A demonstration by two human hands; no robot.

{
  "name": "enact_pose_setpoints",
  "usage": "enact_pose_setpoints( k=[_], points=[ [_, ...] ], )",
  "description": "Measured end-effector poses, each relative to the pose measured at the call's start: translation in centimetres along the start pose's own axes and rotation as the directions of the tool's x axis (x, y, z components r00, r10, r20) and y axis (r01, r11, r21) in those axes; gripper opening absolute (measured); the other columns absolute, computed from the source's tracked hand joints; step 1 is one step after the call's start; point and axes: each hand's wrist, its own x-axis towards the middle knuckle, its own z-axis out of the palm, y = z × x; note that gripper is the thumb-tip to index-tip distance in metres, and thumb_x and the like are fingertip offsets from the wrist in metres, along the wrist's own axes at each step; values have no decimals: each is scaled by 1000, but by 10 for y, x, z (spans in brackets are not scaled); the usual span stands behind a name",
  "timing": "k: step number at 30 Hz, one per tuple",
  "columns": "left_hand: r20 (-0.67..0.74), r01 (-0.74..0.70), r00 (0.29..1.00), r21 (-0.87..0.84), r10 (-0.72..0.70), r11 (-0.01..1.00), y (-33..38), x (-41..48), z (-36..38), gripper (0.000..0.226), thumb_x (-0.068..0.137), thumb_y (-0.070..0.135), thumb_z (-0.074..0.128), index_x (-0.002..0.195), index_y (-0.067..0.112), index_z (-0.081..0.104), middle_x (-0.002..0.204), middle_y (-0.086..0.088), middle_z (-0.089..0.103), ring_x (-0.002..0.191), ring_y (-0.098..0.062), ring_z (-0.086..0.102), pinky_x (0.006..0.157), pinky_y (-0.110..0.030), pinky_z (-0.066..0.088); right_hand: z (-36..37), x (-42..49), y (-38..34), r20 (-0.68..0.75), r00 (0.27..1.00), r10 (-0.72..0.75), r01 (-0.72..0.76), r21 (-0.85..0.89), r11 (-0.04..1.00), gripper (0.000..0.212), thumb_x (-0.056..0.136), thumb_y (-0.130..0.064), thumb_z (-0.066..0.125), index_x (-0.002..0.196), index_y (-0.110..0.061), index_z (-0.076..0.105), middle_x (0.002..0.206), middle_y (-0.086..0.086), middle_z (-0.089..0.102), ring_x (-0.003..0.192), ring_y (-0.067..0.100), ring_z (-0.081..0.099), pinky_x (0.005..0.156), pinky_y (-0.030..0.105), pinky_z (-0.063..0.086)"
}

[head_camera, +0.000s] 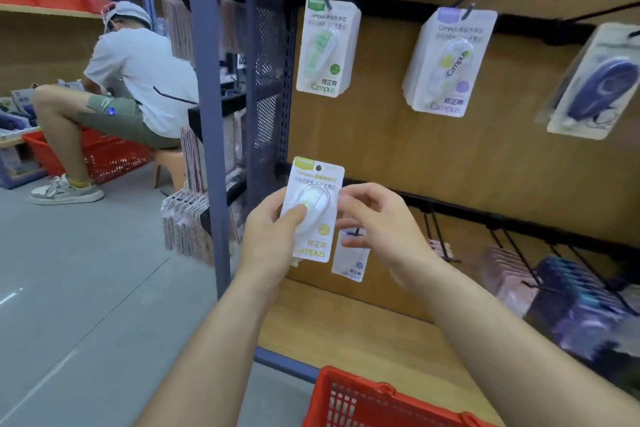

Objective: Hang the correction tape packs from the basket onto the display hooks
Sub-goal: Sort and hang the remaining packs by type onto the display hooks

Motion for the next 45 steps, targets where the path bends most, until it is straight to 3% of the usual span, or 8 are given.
enact_pose_setpoints(
  k=[3, 7, 10, 16, 19, 27, 37, 45],
  points=[
    [92, 10, 996, -51, -5, 999, 0, -23, 32, 41, 101, 0, 52, 103, 33, 78, 108, -1, 79, 104, -28, 74, 87, -47, 60, -24, -25, 19, -126, 992, 4, 6, 81, 997, 28, 89, -22, 78, 112, -21, 61, 108, -1, 68, 96, 15, 73, 73, 34, 63],
    [118, 23, 993, -90, -13, 996, -5, -53, 82, 29, 98, 0, 61, 122, 14, 67, 102, 6, 80, 90, -8, 76, 67, -19, 56, -70, -54, 28, -149, 989, -7, 14, 49, 999, 24, 90, -19, 78, 110, -22, 63, 105, -4, 76, 97, 15, 73, 74, 35, 62],
    [225, 22, 974, -34, -14, 999, -9, -70, 119, 27, 98, 3, 63, 118, 20, 68, 97, 10, 80, 88, -4, 75, 69, -15, 55, -115, -75, 26, -239, 969, -55, 62, 24, 998, 19, 91, -13, 76, 104, -23, 67, 98, -8, 77, 94, 15, 73, 79, 35, 62],
    [477, -212, 875, 227, 81, 951, 7, -84, 200, 27, 89, 11, 75, 103, 34, 73, 93, 17, 78, 88, -5, 71, 69, -21, 57, -219, -118, 20, -444, 895, -43, 82, 67, 994, 28, 88, -13, 79, 114, -14, 68, 97, 4, 79, 87, 19, 77, 73, 31, 60],
    [621, -371, 777, 317, 104, 873, 19, -91, 241, 34, 88, 24, 71, 112, 48, 69, 100, 18, 77, 96, -4, 71, 88, -33, 58, -262, -136, 19, -517, 855, -49, 109, 86, 990, 25, 90, -15, 77, 114, -14, 68, 96, 4, 80, 88, 21, 77, 73, 36, 60],
    [766, -633, 638, 463, 80, 621, 42, -103, 337, 42, 97, 32, 66, 138, 32, 60, 119, 16, 66, 97, 4, 62, 84, -13, 46, -396, -168, 18, -722, 687, -73, 156, 48, 987, 22, 99, -16, 68, 120, -18, 64, 98, 0, 80, 91, 17, 77, 80, 43, 62],
    [805, -723, 583, 577, -111, 380, -56, -112, 402, 49, 96, 39, 65, 143, 30, 56, 140, 8, 59, 123, -15, 57, 104, -33, 46, -474, -207, 129, -810, 578, 103, -19, 113, 993, 18, 102, -17, 62, 118, -25, 60, 95, -3, 77, 93, 15, 74, 85, 40, 58],
    [822, -749, 521, 569, -228, 339, -139, -120, 424, 43, 97, 36, 65, 139, 25, 61, 142, 4, 61, 129, -18, 55, 107, -31, 43, -495, -205, 229, -716, 628, 304, -284, 153, 947, 20, 102, -12, 57, 113, -27, 59, 111, 11, 71, 100, 24, 70, 78, 37, 55]
  ],
)
